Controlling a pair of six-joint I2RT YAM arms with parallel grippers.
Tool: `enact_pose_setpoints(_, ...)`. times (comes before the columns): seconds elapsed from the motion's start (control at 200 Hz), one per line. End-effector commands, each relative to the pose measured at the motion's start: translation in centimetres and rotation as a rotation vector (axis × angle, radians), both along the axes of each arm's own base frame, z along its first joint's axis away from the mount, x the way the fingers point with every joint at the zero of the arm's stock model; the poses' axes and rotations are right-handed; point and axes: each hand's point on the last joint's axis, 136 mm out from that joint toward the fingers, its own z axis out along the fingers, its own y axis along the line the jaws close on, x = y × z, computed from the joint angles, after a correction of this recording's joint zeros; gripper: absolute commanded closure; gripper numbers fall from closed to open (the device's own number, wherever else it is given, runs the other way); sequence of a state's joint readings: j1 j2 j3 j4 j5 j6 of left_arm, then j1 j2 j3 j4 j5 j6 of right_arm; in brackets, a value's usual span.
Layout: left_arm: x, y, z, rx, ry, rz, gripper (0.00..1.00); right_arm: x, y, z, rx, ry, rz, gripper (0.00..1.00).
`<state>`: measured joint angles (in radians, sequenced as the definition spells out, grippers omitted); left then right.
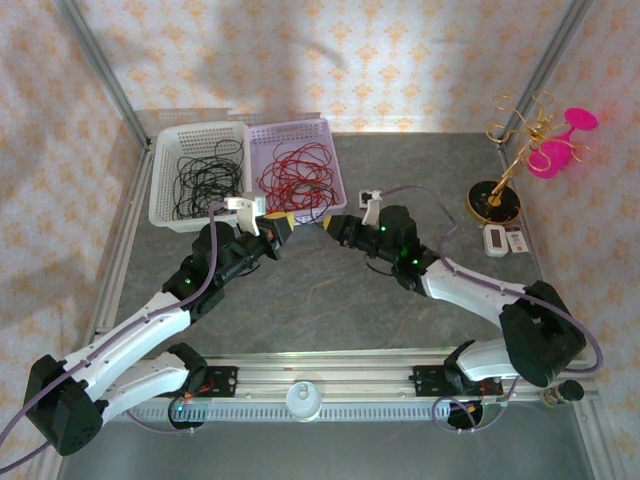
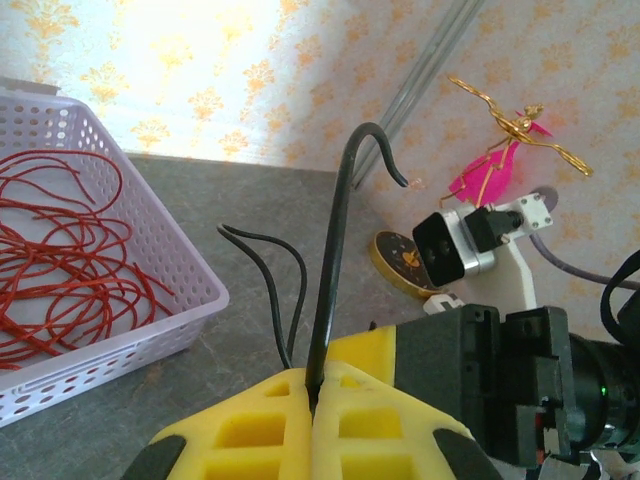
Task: Untangle the cables
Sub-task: Straighten the cable.
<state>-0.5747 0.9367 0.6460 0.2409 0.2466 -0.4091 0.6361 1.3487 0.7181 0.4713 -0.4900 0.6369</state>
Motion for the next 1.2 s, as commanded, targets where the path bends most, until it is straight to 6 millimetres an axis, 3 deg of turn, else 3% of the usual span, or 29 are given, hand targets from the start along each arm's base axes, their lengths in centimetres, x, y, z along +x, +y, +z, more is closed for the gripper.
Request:
enact_pose_setpoints(0.0, 0.0, 1.2, 0.1, 0.030, -0.010, 0.059, 1.00, 0.9, -0.8, 2.2, -0.037, -0.052, -0.056, 0.86)
enact_pose_setpoints(0.23, 0.8, 3.8, -2.8, 0.099, 0.037, 0.204, 1.00, 0.7, -2.7, 2.2, -0.029, 0.046, -0.080, 0.94)
enact_pose_setpoints(0.425, 0.8, 4.4, -4.7, 0.104, 0.046, 0.235, 1.00, 1.1, -5.0, 4.9, 0.010, 0.030, -0.134, 1.00)
enact_pose_setpoints(0.631, 0.3, 5.6, -6.3, 0.135, 0.042, 0.277, 1.00, 3.1, -10.6, 10.4, 0.067, -0.015, -0.291, 1.00)
enact_pose_setpoints(0.781, -0.3, 7.3, -6.3, 0.150, 0.027, 0.337, 1.00, 4.3, -14.1, 11.9, 0.053, -0.013, -0.375, 1.00)
enact_pose_setpoints(0.971, -0.7, 10.1, -2.7, 0.154, -0.042, 0.458, 1.00, 5.5, -17.8, 9.3, -0.061, 0.018, -0.478, 1.00)
enact_pose_setpoints(1.196, -0.5, 11.7, 3.2, 0.177, -0.135, 0.527, 1.00, 5.1, -20.4, 1.6, -0.286, 0.105, -0.558, 1.00)
